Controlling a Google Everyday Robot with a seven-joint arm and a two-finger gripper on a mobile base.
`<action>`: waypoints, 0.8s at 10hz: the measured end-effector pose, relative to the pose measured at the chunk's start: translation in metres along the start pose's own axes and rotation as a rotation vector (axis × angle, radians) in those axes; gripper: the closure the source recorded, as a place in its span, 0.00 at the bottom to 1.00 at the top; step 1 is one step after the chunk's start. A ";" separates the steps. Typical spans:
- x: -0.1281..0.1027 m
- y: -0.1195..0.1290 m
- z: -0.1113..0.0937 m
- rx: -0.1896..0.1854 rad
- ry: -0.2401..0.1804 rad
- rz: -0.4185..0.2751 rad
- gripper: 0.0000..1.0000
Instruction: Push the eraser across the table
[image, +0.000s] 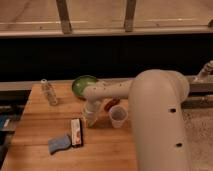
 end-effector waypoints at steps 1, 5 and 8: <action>0.001 0.004 0.005 -0.012 0.014 -0.010 1.00; 0.003 0.016 0.008 -0.026 0.034 -0.032 1.00; 0.006 0.042 0.014 -0.050 0.058 -0.106 1.00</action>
